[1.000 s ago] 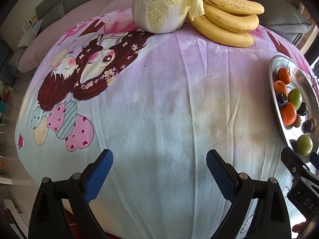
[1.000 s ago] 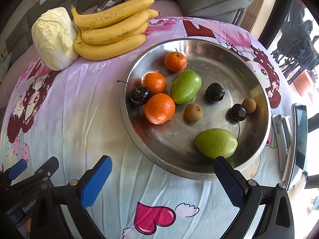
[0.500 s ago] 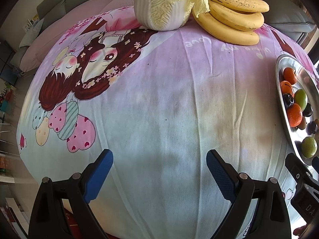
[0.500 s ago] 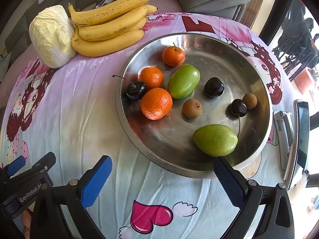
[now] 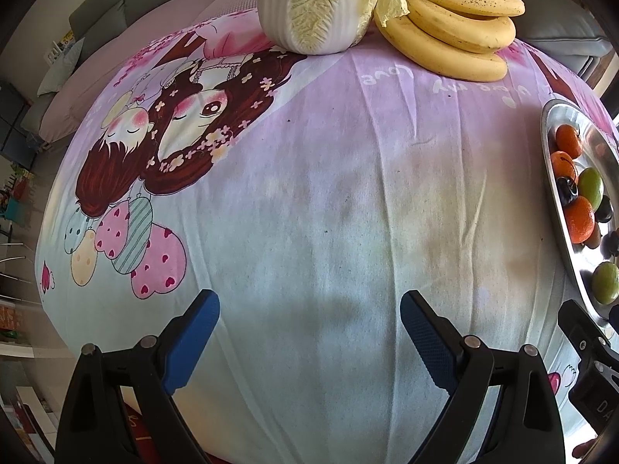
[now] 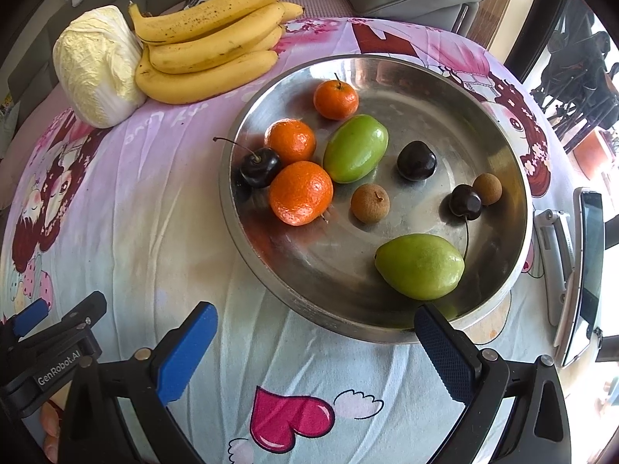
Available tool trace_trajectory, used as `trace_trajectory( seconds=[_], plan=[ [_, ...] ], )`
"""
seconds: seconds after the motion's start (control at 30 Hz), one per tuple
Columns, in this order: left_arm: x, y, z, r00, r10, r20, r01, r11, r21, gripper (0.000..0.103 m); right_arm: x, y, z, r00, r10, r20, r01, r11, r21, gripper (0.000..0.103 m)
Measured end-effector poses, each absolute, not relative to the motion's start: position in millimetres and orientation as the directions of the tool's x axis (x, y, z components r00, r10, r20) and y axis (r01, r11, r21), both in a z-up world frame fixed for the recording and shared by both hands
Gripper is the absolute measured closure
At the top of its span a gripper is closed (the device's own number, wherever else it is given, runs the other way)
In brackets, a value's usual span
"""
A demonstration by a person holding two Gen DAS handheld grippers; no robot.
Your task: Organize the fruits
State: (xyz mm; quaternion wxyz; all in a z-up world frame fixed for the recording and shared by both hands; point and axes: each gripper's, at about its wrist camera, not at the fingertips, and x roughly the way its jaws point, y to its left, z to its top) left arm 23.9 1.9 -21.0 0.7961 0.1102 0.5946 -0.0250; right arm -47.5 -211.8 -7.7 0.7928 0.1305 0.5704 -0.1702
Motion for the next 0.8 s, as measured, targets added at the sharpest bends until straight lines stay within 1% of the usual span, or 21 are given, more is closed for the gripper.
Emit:
trace_trajectory(
  seconds=[0.8],
  plan=[
    [25.4,3.4,-22.8,0.281,0.088,-0.956,0.157,0.978,0.136,0.008,-47.9,-210.9,-9.1,0.282,-0.133,-0.95,0.416,0.909,-0.004,0.0]
  ],
)
